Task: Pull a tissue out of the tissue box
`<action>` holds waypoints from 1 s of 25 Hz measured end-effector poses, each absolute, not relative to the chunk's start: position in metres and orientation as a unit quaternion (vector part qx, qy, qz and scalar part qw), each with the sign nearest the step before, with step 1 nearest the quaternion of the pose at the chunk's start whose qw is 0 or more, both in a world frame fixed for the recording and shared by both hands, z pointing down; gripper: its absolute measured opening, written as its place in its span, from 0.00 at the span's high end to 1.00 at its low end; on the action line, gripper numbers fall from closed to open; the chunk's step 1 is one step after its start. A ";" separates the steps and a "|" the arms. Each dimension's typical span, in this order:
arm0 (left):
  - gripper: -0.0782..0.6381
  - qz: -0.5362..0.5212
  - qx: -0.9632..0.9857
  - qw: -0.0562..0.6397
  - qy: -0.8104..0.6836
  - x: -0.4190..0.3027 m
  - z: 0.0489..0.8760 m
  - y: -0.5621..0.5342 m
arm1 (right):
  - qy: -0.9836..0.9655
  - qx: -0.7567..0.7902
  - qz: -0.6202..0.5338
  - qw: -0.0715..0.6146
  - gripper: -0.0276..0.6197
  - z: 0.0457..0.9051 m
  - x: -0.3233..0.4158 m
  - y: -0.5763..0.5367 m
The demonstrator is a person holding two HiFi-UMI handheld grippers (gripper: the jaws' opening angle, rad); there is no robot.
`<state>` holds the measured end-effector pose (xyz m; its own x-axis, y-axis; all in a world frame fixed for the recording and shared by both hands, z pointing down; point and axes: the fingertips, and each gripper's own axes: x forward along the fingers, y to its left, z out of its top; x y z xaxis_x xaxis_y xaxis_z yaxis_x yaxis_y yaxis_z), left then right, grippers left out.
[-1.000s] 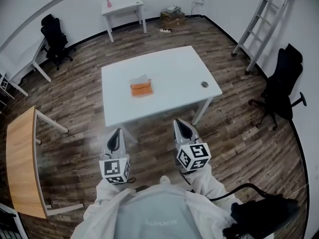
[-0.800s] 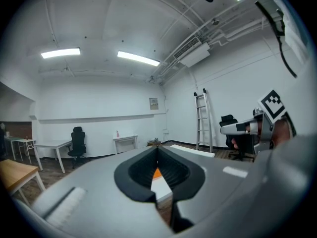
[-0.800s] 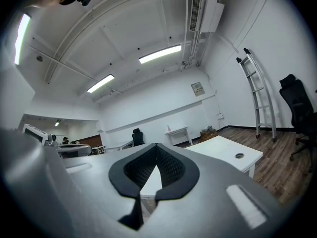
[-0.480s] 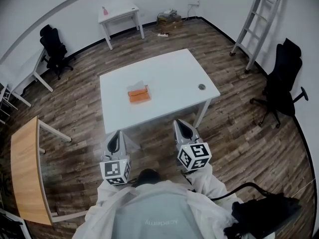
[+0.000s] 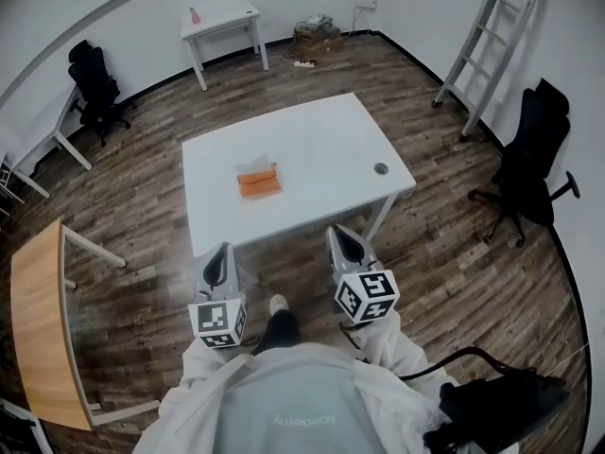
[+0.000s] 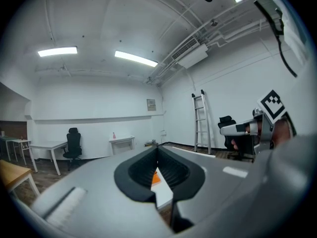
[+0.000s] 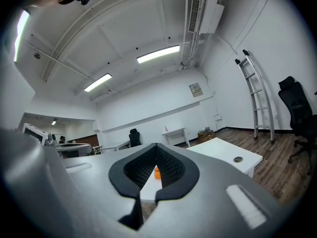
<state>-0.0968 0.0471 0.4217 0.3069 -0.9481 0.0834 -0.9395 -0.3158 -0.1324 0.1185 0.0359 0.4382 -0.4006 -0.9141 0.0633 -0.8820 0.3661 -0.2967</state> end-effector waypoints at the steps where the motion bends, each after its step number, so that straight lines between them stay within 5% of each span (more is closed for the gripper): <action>1: 0.89 -0.074 -0.807 0.025 0.585 -0.099 0.425 0.044 | 0.825 -0.544 -0.145 0.053 0.95 0.440 0.116 0.032; 25: 0.89 -0.092 -0.812 -0.010 0.576 -0.145 0.446 -0.068 | 0.819 -0.547 -0.170 0.021 0.95 0.459 0.066 -0.071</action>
